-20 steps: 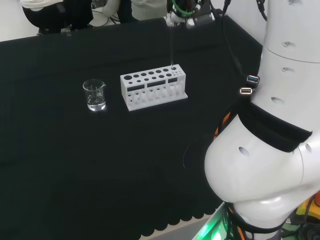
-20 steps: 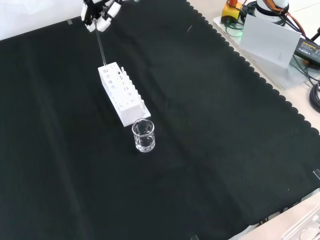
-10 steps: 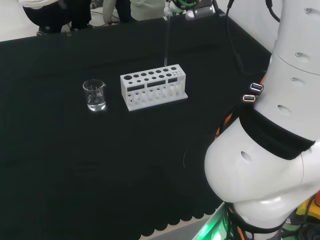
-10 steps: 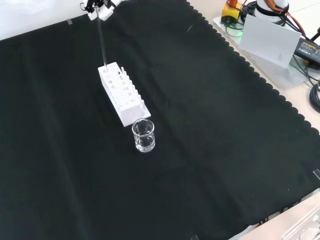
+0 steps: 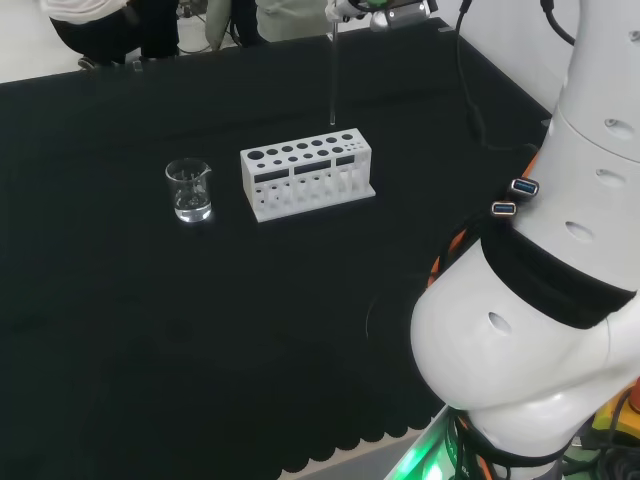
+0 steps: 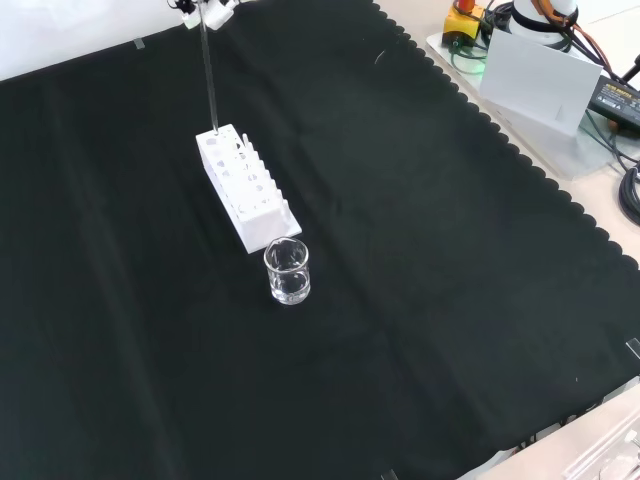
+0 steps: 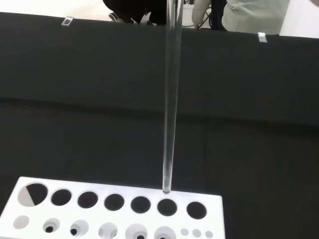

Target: Take the glass rod from the white test tube rack.

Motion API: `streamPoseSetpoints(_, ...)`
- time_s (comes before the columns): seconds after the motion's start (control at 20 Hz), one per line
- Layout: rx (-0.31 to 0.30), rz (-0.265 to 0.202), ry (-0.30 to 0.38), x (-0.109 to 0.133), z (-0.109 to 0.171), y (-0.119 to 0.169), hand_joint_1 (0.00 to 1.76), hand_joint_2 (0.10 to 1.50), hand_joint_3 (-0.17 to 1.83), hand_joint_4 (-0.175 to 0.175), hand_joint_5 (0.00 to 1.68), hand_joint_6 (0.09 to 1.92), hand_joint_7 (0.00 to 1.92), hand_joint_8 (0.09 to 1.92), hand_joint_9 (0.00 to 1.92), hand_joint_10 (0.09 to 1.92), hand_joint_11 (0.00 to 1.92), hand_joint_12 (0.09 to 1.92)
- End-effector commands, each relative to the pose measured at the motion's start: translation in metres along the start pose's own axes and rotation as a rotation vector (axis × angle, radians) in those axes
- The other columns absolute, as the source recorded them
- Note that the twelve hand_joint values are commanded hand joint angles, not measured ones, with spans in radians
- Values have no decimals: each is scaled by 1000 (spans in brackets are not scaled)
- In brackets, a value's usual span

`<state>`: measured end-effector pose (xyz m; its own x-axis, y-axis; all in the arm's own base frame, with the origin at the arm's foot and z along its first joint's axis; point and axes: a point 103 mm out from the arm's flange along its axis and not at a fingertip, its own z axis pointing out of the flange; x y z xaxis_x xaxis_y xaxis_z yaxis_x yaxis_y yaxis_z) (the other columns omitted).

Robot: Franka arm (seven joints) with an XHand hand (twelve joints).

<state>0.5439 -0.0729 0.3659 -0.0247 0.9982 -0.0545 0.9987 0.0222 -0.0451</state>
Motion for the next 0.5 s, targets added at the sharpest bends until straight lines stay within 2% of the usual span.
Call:
streamPoseSetpoints(0.05, 8, -19, -5, 14, 4, -15, 1201, 1103, -175, -175, 1196, 702, 1695, 583, 1838, 523, 1758, 874)
streamPoseSetpoints(0.5, 16, -28, -22, 20, 4, -11, 1201, 1101, -175, -175, 1202, 692, 1699, 577, 1842, 516, 1758, 876)
